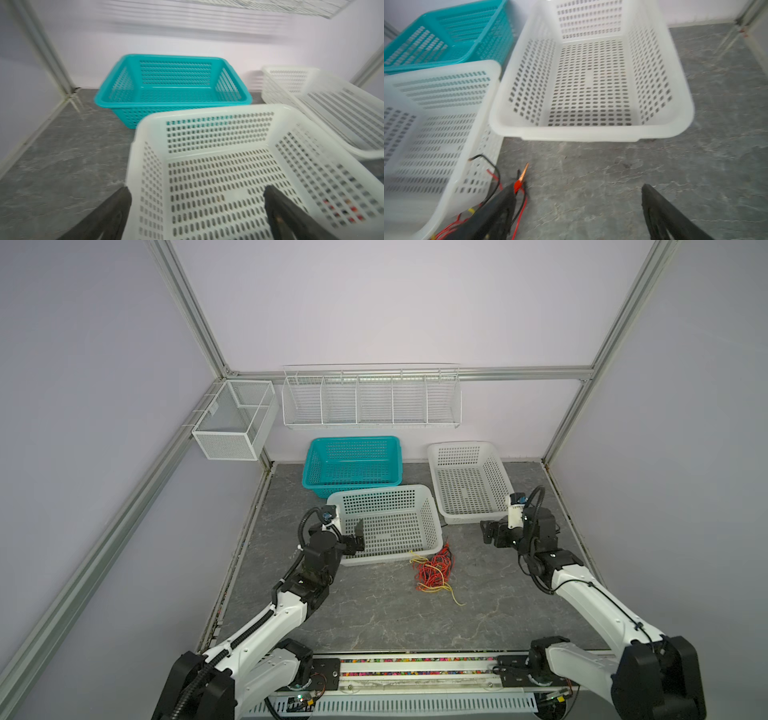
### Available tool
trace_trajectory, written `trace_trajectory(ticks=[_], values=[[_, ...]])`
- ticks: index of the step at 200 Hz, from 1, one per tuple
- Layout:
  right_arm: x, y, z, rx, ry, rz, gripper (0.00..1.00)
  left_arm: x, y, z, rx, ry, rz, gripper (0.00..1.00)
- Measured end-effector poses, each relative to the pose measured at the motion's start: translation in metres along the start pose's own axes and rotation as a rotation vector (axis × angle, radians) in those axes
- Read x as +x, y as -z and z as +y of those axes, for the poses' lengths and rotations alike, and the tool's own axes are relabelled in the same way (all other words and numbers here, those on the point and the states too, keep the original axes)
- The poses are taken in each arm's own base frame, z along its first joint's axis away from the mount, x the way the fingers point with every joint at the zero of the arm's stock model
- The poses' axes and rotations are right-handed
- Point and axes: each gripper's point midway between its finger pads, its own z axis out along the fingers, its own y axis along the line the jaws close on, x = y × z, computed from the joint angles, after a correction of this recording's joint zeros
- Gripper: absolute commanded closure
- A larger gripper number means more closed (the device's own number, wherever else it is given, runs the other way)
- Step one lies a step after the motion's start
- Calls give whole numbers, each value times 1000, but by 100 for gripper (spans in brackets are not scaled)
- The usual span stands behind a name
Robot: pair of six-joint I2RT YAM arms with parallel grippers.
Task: Untangle the cables
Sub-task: 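Reach both grippers to the wire pile and grasp a yellow wire with the right gripper, then lift the yellow wire with the right gripper and carry it over the farther white basket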
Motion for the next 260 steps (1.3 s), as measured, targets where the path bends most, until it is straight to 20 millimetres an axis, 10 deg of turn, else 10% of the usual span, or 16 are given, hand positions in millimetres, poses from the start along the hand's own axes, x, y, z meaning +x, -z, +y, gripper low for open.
trace_trajectory(ticks=[27,87,208,260], values=[[24,4,45,-150,22,92,12,18,10,-63,178,-46,35,0],[72,20,105,-302,88,228,27,60,22,-122,325,-105,127,1],[136,16,141,-286,227,380,57,69,27,-131,334,-59,144,3],[142,0,148,-234,277,404,94,70,26,-127,312,-48,144,3]])
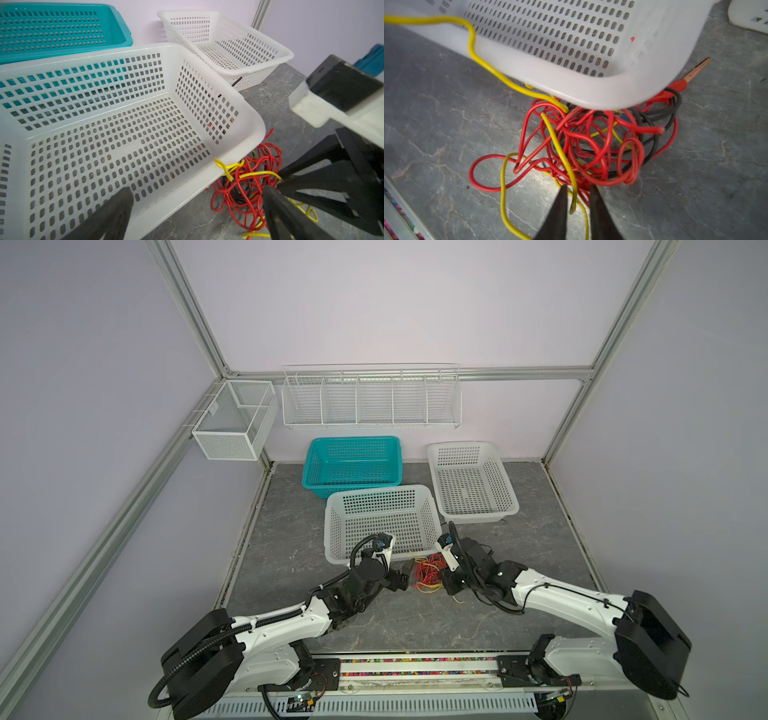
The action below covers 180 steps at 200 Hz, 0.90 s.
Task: Untangle the cables
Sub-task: 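Lift the yellow wire with the right gripper and carry it over the farther white basket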
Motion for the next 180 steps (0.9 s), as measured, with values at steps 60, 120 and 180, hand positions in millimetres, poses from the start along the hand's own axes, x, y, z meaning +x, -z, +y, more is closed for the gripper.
trace_trajectory(ticks=[60,120,180], values=[[-29,24,11,5,48,-73,94,0,0,2,-12,0,-1,2],[-77,99,27,-74,59,-324,94,1,-1,1,-9,-12,3,2],[-93,113,27,-55,81,-386,94,-15,8,-9,50,-30,-39,1]])
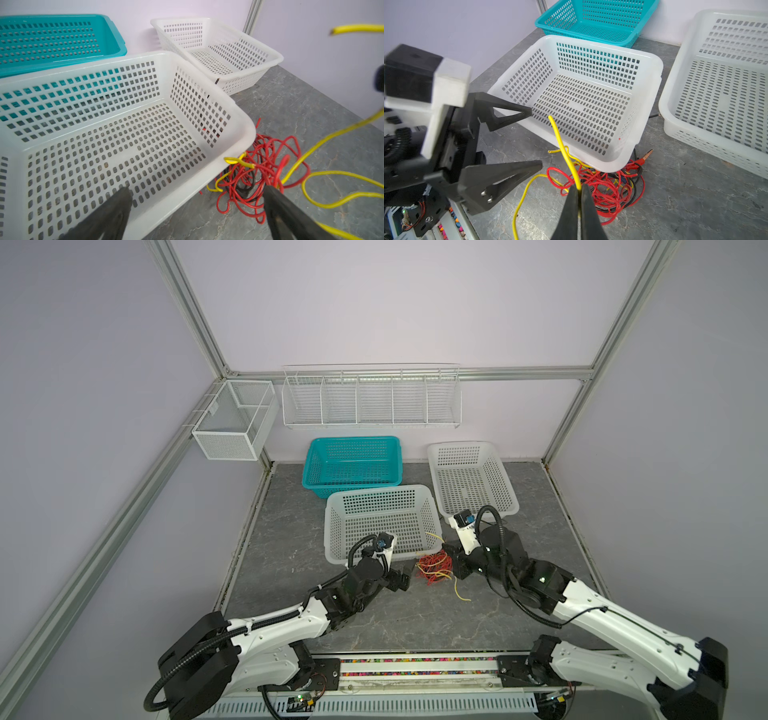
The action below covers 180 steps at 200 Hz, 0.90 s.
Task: Untangle the cables
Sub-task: 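Lift the yellow wire with the right gripper and carry it over the farther white basket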
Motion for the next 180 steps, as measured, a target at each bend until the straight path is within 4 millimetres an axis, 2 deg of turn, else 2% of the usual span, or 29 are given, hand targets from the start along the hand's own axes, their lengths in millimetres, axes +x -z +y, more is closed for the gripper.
trace_trajectory(ticks=[28,54,80,112,142,159,180], values=[[-1,-7,0,10,6,15,94,-23,13,-11,65,-15,-68,1],[-6,-6,0,14,6,13,94,-34,20,-16,98,-28,-102,2],[-32,3,7,-8,9,-47,94,-37,22,-17,105,-36,-117,2],[-72,25,19,-60,30,-167,94,-36,19,-15,87,-36,-113,2],[-98,42,25,-80,59,-259,94,-35,18,-11,65,-36,-113,2],[-105,41,19,-40,71,-282,94,-36,18,-7,43,-34,-118,2],[-112,26,-3,70,60,-274,94,-36,17,-2,14,-34,-119,2]])
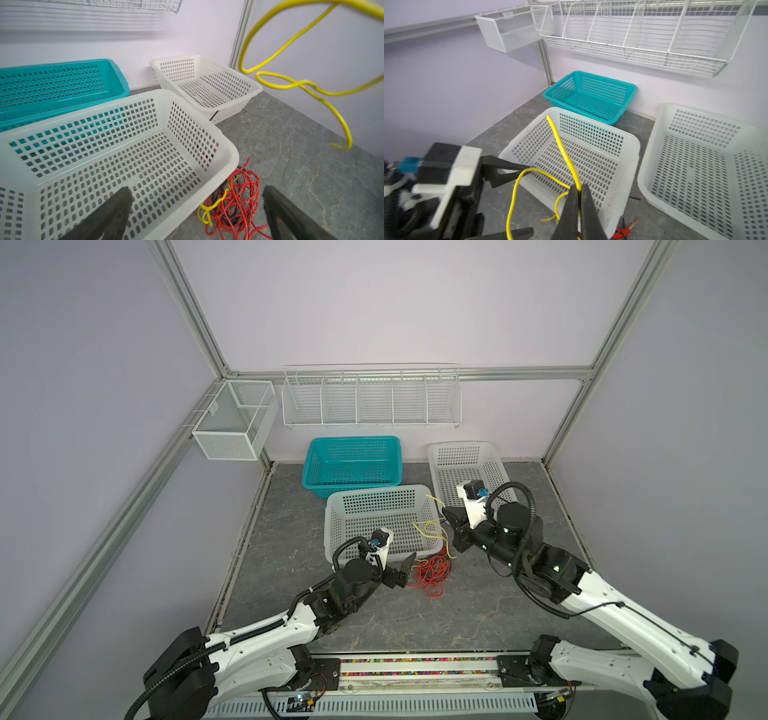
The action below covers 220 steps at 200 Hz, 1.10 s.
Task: Untangle the cables
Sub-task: 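Lift the yellow wire with the right gripper and carry it over the farther white basket, then release the yellow wire into the farther basket and return the right gripper to the pile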
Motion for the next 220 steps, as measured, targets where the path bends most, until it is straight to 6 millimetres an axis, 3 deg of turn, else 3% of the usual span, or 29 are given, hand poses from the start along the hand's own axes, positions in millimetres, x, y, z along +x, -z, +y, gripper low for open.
trace_trajectory(ticks=[75,120,145,187,220], values=[[23,-79,-142,371,-153,124,94,9,-10,6,-50,-16,39,2],[59,-122,-217,506,-286,204,93,17,-15,9,-73,-34,63,2],[86,-146,-237,531,-332,266,91,12,-17,9,-81,-32,52,2],[131,-164,-240,535,-370,368,80,3,-18,8,-83,-23,20,2],[140,-163,-238,530,-381,397,73,4,-18,9,-84,-20,22,2]])
